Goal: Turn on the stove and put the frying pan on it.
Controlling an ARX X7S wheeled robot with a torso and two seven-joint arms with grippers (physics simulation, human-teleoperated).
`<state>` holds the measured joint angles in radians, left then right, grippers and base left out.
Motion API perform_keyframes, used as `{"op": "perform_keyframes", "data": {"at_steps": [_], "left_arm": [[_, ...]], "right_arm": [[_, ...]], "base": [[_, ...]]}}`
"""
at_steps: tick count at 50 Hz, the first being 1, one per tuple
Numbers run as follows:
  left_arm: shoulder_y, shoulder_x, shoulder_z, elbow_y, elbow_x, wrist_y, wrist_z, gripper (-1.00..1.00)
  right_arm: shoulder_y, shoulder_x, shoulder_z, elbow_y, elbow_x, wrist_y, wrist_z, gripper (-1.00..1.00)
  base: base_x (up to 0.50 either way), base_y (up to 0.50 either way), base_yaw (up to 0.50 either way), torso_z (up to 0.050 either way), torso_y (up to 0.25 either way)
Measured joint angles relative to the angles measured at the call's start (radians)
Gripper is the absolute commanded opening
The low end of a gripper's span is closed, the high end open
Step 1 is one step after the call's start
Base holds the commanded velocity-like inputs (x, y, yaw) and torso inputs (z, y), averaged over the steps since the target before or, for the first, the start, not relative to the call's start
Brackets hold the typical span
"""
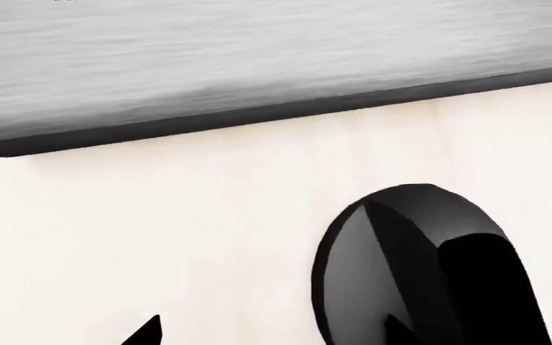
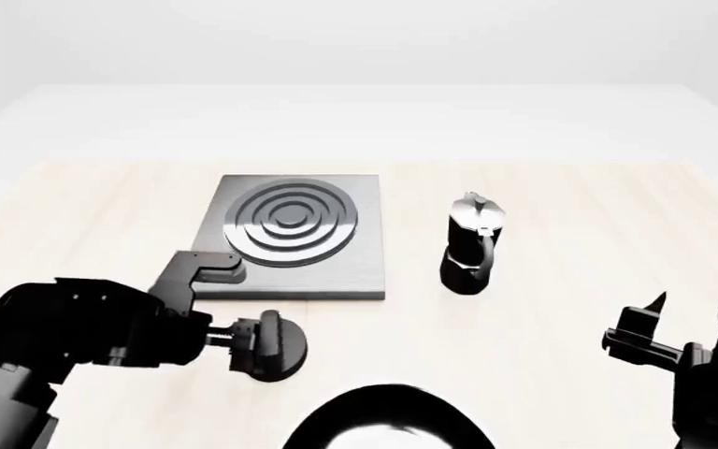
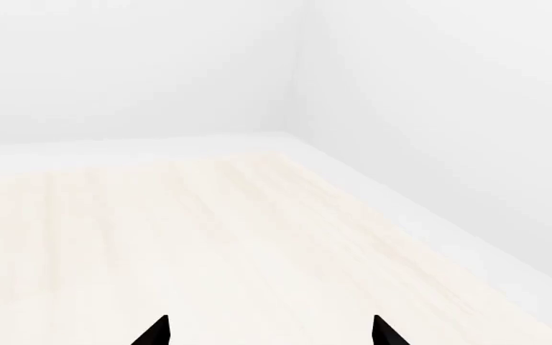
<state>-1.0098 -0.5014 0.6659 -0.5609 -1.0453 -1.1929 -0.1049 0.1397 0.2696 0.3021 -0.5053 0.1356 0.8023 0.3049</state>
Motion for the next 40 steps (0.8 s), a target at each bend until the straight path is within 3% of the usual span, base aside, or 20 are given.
{"op": "perform_keyframes", "data": {"at_steps": [19, 40], "left_arm": [[0.019, 0.012, 0.042, 0.103, -0.024, -0.039, 0.034, 1.0], [-0.03, 0.122, -0.002, -0.099, -0.021, 0.103, -0.071, 1.0]], "right_arm": [[-0.002, 0.002, 0.0, -0.005, 0.009, 0.001, 0.004, 1.0], [-0.009, 0.004, 0.002, -0.008, 0.017, -0.005, 0.008, 1.0]], "base": [[0.0, 0.0, 0.0, 0.0, 0.0], [0.0, 0.0, 0.0, -0.001, 0.0]]}}
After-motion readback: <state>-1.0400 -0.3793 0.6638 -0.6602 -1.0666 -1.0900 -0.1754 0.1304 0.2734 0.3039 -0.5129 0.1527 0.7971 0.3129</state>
